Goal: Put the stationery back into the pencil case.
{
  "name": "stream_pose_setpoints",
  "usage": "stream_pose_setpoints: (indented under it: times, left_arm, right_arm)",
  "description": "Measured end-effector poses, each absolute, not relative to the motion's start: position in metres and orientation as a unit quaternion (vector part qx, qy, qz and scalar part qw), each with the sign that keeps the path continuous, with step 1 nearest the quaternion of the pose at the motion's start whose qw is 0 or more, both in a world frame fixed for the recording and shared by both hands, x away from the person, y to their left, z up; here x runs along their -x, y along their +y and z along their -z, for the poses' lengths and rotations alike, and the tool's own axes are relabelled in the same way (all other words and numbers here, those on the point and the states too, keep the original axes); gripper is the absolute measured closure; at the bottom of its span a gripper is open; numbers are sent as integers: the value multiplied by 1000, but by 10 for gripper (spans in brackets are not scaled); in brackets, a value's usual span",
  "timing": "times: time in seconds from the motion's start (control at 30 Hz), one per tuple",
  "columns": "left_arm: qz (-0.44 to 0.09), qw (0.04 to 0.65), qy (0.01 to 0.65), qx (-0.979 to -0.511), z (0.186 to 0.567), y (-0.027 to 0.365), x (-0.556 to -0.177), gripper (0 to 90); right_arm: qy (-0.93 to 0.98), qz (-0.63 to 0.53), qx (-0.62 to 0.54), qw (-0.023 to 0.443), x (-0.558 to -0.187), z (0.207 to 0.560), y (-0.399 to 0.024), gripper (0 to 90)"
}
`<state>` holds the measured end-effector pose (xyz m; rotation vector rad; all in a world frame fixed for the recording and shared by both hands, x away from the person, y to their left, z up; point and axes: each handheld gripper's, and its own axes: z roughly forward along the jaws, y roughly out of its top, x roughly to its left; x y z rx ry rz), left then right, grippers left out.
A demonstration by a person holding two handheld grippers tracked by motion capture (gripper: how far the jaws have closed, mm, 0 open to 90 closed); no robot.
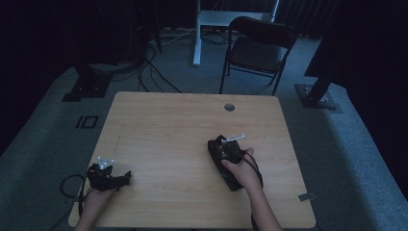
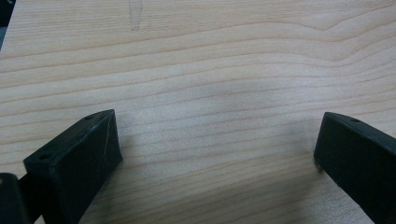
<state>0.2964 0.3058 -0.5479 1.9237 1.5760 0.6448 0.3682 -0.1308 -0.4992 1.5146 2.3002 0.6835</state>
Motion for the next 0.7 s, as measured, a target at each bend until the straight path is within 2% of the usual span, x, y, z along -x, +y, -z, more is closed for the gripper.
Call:
stream_pose_setpoints:
  times: [0.13, 0.7]
  left_arm:
    - [-241, 282, 589, -718, 548, 306, -296, 6]
    - [-241, 282, 589, -718, 548, 306, -296, 6]
  right_arm:
    - [799, -242, -531, 147, -369, 497, -130, 458]
    - [785, -293, -525, 148, -360, 477, -141, 448]
